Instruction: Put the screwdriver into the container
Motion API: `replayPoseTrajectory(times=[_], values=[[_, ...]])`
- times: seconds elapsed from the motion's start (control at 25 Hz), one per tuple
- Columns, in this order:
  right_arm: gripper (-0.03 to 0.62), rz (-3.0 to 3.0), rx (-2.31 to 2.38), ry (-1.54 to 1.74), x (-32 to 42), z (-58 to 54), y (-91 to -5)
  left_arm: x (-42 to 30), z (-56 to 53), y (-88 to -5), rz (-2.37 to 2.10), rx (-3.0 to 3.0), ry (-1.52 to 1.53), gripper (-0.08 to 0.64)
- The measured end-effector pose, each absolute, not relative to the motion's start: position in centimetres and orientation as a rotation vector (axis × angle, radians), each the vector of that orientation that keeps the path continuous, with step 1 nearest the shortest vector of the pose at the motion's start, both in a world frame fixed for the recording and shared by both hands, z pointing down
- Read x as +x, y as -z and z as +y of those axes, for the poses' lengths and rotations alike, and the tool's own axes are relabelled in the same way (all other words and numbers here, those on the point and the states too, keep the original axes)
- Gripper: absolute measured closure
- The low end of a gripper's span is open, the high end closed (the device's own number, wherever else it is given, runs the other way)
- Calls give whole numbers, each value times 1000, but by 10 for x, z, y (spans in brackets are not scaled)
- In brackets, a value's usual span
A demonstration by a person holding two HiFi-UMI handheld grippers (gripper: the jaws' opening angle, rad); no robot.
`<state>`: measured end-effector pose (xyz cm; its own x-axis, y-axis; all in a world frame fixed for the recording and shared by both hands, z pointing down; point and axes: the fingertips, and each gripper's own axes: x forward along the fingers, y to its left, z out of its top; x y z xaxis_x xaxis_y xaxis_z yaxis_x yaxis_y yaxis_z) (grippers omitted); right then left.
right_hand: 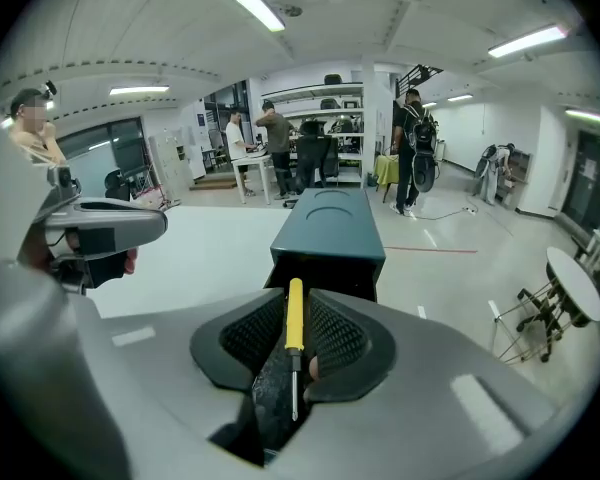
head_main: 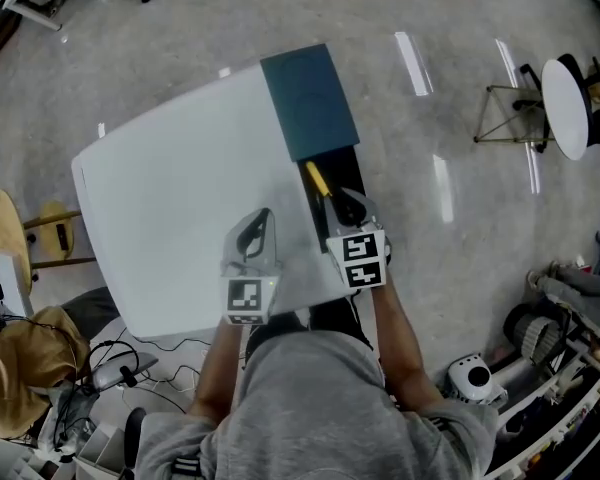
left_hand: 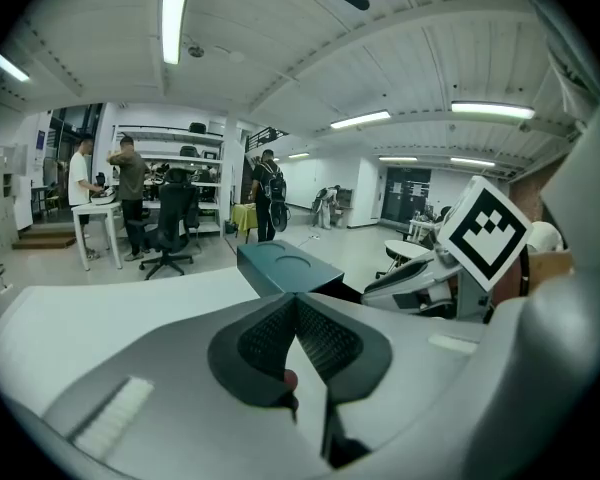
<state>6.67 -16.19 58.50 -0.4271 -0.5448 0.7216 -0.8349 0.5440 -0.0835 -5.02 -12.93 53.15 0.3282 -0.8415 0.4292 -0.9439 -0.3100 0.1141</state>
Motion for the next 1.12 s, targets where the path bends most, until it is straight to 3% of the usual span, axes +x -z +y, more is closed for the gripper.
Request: replayPoseTrajectory(times=[1.12], values=[[554,-2402,1377,-333,131,-111,-439,-16,-80,-410,-1810,2426,-240,548]])
